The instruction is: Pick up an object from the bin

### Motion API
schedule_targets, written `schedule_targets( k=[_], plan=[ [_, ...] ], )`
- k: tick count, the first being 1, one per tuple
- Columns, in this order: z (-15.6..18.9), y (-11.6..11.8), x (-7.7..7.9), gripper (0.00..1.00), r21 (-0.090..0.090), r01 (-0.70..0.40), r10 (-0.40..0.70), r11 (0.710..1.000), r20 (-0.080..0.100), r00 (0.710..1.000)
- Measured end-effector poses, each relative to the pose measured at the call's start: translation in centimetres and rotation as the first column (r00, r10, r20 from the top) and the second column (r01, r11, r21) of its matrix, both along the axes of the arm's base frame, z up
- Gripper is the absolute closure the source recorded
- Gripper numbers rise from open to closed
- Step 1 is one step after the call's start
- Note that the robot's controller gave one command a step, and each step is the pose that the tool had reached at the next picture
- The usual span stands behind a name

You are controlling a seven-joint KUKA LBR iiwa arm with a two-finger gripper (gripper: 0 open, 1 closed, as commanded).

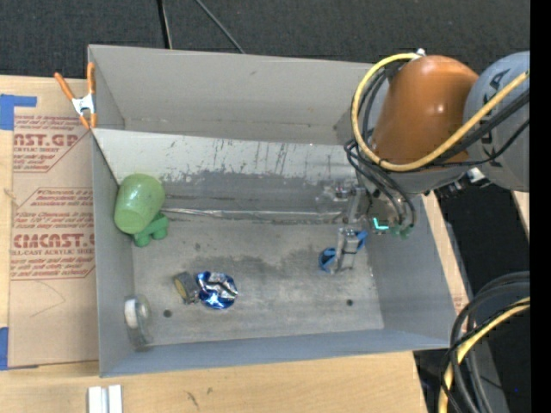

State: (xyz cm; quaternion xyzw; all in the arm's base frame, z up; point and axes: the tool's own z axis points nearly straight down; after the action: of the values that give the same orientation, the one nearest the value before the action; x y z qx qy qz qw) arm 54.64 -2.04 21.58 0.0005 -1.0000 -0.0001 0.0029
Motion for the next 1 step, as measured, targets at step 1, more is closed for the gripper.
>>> schedule_targets(
  k=[1],
  plan=[
    [-14.95,-8.46,3.01,0.00,0.001,-0.299,0.299,0.954,0.003,0.954]
  ],
)
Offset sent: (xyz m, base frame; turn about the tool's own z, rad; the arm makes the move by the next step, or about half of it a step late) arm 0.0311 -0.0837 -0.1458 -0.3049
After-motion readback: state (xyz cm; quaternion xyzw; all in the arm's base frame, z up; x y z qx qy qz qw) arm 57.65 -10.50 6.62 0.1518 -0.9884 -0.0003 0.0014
